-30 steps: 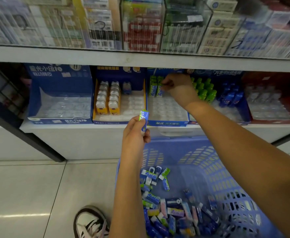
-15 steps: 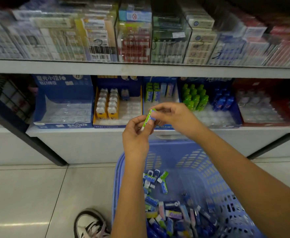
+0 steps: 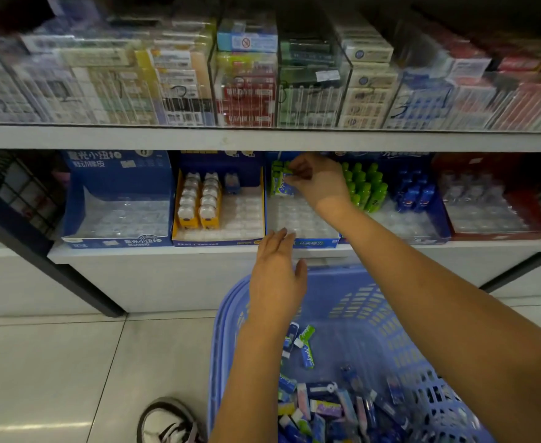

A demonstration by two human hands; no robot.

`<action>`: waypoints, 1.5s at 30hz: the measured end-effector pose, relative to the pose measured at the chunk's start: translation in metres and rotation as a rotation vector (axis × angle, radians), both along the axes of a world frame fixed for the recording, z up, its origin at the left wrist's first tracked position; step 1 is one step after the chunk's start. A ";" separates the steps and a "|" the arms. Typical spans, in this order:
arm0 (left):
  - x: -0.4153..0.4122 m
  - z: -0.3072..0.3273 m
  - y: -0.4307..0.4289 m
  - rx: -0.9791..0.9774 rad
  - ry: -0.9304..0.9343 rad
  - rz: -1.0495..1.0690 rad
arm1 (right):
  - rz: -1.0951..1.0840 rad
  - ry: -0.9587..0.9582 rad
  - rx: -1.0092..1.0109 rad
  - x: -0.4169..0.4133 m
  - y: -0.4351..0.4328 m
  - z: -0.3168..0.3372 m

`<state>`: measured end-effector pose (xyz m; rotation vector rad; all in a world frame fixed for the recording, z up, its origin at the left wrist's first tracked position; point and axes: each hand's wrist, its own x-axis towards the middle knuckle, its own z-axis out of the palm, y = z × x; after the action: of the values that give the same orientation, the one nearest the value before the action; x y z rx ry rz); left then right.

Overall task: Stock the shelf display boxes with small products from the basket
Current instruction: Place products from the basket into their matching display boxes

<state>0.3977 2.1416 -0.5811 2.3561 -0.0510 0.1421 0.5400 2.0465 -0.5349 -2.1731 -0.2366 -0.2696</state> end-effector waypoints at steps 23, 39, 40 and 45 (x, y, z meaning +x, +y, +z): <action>0.003 -0.002 0.002 -0.070 -0.013 -0.008 | 0.060 -0.067 -0.451 0.005 0.003 -0.013; -0.049 -0.108 -0.024 0.407 0.826 -0.436 | 0.307 0.407 -0.316 -0.165 -0.102 -0.105; -0.056 -0.119 -0.023 0.440 0.863 -0.480 | 0.344 0.487 -0.385 -0.168 -0.105 -0.117; -0.075 -0.143 -0.038 0.431 0.939 -0.511 | 0.384 0.934 -0.645 -0.190 -0.125 -0.180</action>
<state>0.3224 2.1038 -0.7242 2.4989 -0.2357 -1.3159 0.3502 1.9215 -0.7148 -2.5445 -0.2064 1.1586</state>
